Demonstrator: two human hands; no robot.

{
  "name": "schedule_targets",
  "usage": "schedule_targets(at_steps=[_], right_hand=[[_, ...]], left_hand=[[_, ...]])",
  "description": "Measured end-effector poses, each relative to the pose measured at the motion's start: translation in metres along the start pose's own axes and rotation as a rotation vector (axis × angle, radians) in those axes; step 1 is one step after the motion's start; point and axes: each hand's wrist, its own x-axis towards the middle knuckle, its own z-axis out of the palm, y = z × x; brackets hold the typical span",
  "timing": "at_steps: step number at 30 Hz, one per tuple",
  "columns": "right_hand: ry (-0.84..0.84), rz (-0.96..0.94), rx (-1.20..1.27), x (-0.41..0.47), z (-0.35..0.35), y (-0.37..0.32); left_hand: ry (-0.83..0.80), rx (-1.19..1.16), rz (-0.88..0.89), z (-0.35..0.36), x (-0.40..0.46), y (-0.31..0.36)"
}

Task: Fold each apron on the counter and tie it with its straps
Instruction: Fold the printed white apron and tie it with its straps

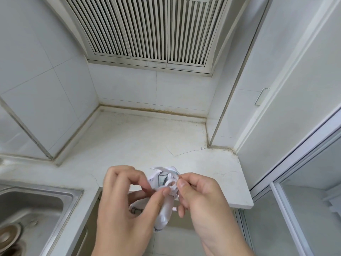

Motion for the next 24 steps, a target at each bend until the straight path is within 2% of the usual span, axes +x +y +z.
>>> schedule_targets(at_steps=[3, 7, 14, 24], right_hand=[[-0.009, 0.000, 0.056, 0.000, 0.002, 0.000], [0.006, -0.013, 0.061, 0.002, 0.001, 0.003], [0.033, 0.008, 0.057, 0.001, 0.002, 0.001], [0.027, -0.024, -0.114, -0.001, 0.000, -0.002]], left_hand=[[-0.078, 0.122, 0.142, -0.003, 0.001, 0.005], [-0.144, 0.315, 0.238, 0.001, 0.004, -0.001], [-0.075, 0.409, 0.236, 0.009, 0.006, 0.001], [-0.076, 0.468, 0.257, 0.011, 0.004, -0.003]])
